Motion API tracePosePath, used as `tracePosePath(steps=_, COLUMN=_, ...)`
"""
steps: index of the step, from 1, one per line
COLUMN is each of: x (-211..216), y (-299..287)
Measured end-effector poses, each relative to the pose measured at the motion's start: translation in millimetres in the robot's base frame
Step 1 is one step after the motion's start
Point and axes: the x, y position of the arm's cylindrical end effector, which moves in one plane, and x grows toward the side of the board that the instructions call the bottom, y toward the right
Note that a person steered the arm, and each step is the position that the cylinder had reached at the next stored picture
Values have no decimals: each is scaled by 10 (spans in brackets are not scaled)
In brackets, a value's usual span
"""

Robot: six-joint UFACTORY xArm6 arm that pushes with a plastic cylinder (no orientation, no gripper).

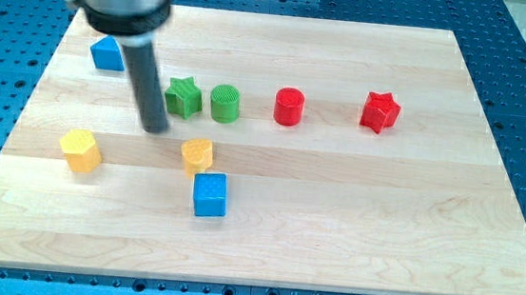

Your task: Place the blue cube right side of the heart

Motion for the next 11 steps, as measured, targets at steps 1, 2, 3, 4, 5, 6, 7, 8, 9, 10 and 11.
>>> tracePosePath(steps=1, x=36, y=967)
tracePosePath(steps=2, x=141, y=1044)
tracePosePath(steps=3, x=264, y=538)
tracePosePath(steps=4, x=268, y=462)
tracePosePath(steps=5, x=337, y=698)
tracePosePath(steps=6, x=505, y=820)
tracePosePath(steps=7, x=547, y=599)
tracePosePath(steps=8, x=559, y=429)
tracePosePath(steps=9, x=555, y=244)
tracePosePath(steps=10, x=479, y=308)
tracePosePath(steps=11, x=470, y=211)
